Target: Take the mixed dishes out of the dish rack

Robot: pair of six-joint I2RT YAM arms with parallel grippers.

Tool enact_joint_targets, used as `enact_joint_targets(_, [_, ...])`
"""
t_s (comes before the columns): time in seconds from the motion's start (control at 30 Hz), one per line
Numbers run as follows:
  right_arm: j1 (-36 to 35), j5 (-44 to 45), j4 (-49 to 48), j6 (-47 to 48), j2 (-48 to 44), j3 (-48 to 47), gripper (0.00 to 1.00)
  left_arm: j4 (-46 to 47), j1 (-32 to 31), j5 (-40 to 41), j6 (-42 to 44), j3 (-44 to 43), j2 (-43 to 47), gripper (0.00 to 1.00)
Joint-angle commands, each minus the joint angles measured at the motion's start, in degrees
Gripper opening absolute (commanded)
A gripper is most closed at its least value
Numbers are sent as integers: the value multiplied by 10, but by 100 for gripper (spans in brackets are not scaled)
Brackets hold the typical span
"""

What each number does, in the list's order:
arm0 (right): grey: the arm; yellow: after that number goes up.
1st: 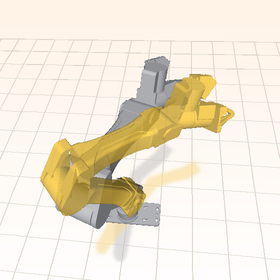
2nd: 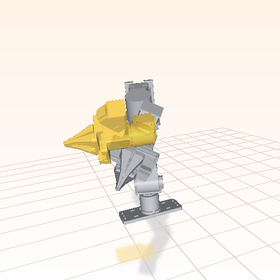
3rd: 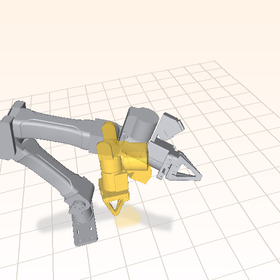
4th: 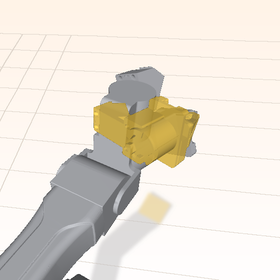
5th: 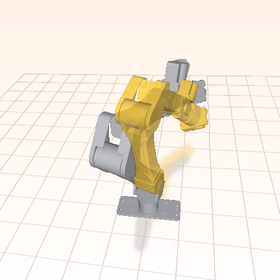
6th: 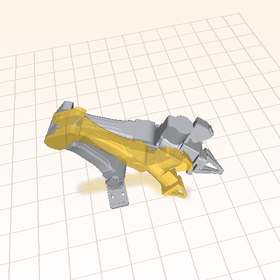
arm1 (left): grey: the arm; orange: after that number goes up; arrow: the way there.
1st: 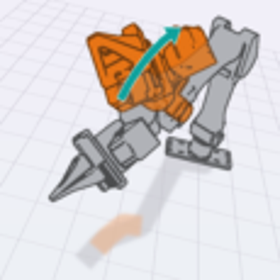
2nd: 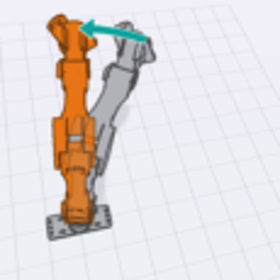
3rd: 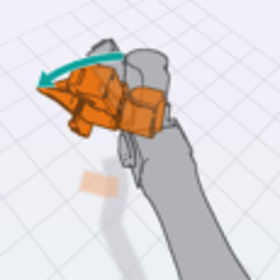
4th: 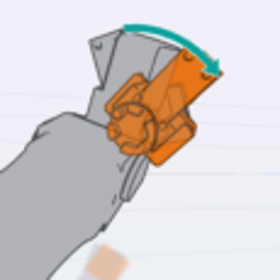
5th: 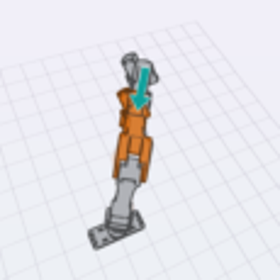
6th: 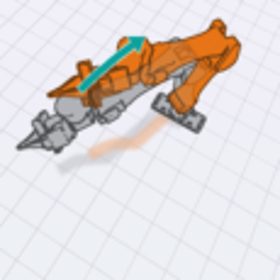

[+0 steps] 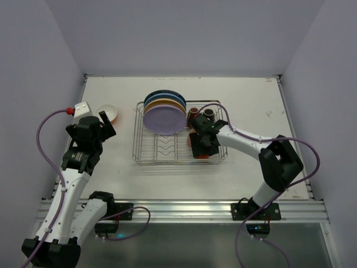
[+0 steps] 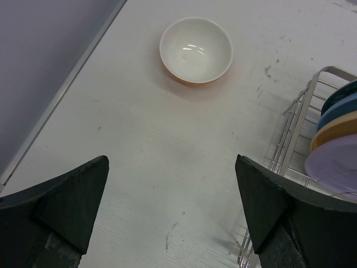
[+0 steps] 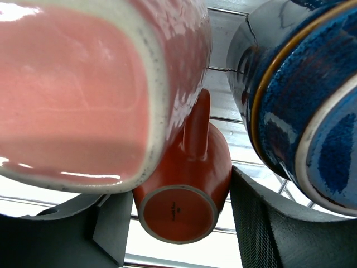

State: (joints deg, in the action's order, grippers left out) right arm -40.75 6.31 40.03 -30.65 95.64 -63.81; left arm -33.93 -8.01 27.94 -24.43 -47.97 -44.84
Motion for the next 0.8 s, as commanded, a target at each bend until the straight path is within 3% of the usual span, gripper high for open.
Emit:
enact_joint_targets(0.0, [0, 0, 5, 6, -15, -11, 41, 23, -5, 16, 9, -5, 7, 100])
enact_joint_targets(0.3, [-1, 11, 24, 4, -63, -22, 34, 23, -5, 15, 9, -4, 9, 100])
enact_joint_targets(0.77, [0, 8, 28, 9, -152, -35, 34, 31, -10, -10, 11, -2, 20, 100])
